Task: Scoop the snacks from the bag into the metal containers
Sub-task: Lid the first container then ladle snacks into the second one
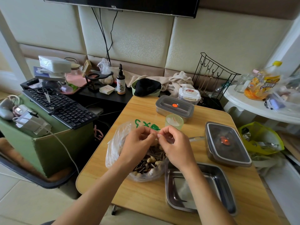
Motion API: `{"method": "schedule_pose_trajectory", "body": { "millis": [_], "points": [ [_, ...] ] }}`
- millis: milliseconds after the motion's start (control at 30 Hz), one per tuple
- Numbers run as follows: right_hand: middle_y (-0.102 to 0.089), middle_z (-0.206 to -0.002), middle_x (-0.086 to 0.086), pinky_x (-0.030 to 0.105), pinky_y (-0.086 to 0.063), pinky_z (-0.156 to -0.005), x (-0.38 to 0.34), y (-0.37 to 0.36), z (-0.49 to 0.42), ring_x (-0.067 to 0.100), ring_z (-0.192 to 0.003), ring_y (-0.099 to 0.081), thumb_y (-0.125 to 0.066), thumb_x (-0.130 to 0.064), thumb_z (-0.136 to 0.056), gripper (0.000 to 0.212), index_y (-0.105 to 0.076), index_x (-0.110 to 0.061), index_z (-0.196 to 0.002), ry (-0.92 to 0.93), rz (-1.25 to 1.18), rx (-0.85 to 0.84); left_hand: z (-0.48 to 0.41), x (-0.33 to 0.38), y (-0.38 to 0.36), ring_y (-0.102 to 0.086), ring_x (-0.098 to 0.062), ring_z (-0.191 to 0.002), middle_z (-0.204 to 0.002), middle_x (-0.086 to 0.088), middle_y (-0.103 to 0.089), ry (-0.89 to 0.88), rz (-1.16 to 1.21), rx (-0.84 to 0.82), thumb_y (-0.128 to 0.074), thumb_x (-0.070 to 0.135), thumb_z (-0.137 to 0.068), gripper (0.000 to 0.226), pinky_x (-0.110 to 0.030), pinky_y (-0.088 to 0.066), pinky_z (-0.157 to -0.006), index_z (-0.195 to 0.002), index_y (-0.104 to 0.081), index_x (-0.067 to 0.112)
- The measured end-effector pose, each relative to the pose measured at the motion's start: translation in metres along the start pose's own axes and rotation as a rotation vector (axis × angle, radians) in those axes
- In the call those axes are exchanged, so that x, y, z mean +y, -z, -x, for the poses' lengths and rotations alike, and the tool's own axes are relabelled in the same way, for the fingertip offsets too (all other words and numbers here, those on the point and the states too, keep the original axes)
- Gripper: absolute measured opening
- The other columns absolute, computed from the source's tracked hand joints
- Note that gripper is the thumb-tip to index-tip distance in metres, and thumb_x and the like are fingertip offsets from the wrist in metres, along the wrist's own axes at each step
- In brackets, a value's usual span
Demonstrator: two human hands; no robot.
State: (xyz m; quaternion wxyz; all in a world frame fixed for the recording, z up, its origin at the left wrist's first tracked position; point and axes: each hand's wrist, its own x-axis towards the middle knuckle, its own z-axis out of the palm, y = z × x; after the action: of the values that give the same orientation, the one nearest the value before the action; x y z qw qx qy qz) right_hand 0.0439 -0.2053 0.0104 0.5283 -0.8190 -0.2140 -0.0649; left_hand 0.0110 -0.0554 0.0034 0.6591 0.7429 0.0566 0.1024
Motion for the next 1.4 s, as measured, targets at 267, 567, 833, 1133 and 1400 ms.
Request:
{"method": "schedule_pose_trajectory", "body": {
  "millis": [267, 567, 833, 1133, 1400],
  "points": [
    [-0.068, -0.078, -0.009, 0.009, -0.044, -0.064, -0.0007, 0.0029, -0.0018, 0.007, -0.075, -0.064, -0.07, -0.012, -0.097, 0.011, -0.068, -0.017, -0.086, 0.073, 0.07, -0.016, 0.0009, 0.0015, 0.0004, -0.076, -0.013, -0.08, -0.084, -0.003, -0.077, -0.004, -0.003, 0.01, -0.065, 0.02, -0.1, 0.011, -0.03, -0.064, -0.076, -0.095, -0.072, 0.012],
    [-0.073, -0.08, -0.008, 0.013, -0.05, -0.068, -0.0005, 0.0046, -0.0018, 0.001, -0.079, -0.069, -0.07, -0.019, -0.098, 0.008, -0.07, -0.018, -0.09, -0.034, -0.016, -0.006, -0.0019, 0.0, 0.0018, -0.072, -0.019, -0.086, -0.087, -0.002, -0.075, 0.016, 0.081, 0.058, -0.061, 0.019, -0.101, 0.011, -0.03, -0.061, -0.08, -0.095, -0.069, 0.014],
    [-0.073, -0.082, -0.007, 0.019, -0.052, -0.075, 0.0014, 0.0049, -0.0011, 0.007, -0.085, -0.068, -0.069, -0.019, -0.098, 0.009, -0.069, -0.02, -0.089, -0.02, -0.017, -0.012, -0.0011, 0.0005, 0.0035, -0.075, -0.023, -0.088, -0.09, -0.005, -0.077, -0.004, 0.013, -0.016, -0.069, 0.028, -0.097, 0.011, -0.051, -0.062, -0.085, -0.098, -0.074, 0.018],
    [-0.071, -0.079, -0.01, 0.011, -0.047, -0.067, 0.0013, 0.0022, -0.0013, 0.004, -0.078, -0.066, -0.069, -0.019, -0.097, 0.009, -0.07, -0.019, -0.088, -0.033, -0.034, 0.009, -0.0008, -0.0014, -0.0021, -0.073, -0.013, -0.08, -0.084, 0.003, -0.076, -0.071, -0.11, 0.05, -0.067, 0.025, -0.099, 0.011, -0.045, -0.063, -0.077, -0.096, -0.075, 0.019],
    [-0.07, -0.083, -0.01, 0.007, -0.044, -0.069, 0.0019, 0.0024, -0.0017, 0.002, -0.084, -0.065, -0.068, -0.015, -0.099, 0.01, -0.069, -0.018, -0.089, 0.052, 0.056, 0.016, -0.0008, -0.0004, -0.0036, -0.072, -0.006, -0.078, -0.083, 0.006, -0.076, -0.107, -0.116, 0.036, -0.068, 0.023, -0.098, 0.009, -0.03, -0.063, -0.07, -0.096, -0.073, 0.017]
  ]
}}
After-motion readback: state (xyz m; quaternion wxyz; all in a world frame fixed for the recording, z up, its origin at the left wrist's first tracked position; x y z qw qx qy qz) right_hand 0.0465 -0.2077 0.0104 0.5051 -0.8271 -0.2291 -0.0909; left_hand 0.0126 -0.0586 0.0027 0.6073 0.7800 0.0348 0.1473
